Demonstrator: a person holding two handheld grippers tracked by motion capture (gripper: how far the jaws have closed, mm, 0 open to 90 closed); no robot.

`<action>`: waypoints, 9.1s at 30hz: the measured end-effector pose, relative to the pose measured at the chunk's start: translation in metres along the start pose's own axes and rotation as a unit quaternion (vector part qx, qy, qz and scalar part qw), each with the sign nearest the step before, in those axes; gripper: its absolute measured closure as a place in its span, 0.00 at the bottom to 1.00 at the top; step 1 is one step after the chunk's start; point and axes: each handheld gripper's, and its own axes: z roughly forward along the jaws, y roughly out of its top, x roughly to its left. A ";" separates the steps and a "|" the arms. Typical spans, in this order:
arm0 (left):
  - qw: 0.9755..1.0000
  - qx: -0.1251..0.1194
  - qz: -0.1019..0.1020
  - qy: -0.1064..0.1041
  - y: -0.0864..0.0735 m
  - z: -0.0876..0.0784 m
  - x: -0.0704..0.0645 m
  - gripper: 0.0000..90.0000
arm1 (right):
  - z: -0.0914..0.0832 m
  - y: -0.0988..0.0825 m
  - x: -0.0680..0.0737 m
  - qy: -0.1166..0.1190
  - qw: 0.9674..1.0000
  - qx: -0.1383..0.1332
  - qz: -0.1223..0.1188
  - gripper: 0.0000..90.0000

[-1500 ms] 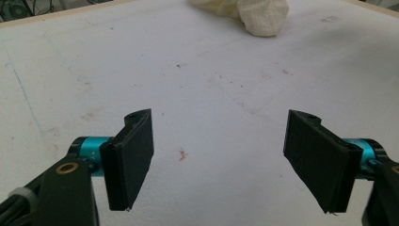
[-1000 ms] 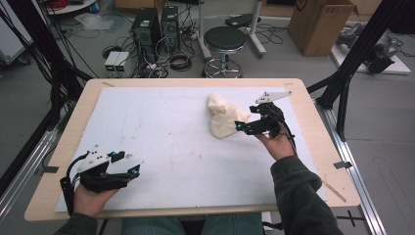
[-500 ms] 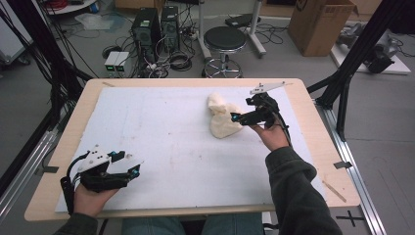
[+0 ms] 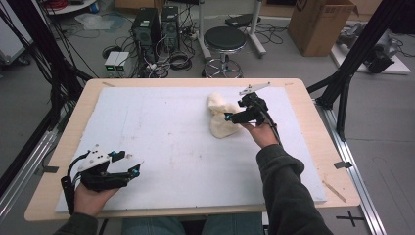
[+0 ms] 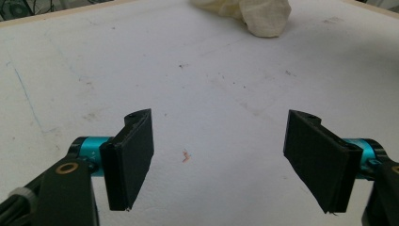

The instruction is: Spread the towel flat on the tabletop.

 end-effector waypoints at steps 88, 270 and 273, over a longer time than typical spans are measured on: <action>1.000 -0.004 0.001 0.001 -0.001 0.000 -0.002 0.28 | -0.029 0.011 0.073 0.102 0.993 -0.051 0.015 0.86; 0.986 0.146 0.045 -0.066 0.023 0.098 0.016 0.55 | 0.030 -0.063 0.108 0.205 0.976 0.067 -0.011 0.63; 0.982 0.166 0.047 -0.071 0.020 0.104 0.017 0.66 | 0.042 -0.066 0.113 0.212 0.973 0.085 -0.017 0.72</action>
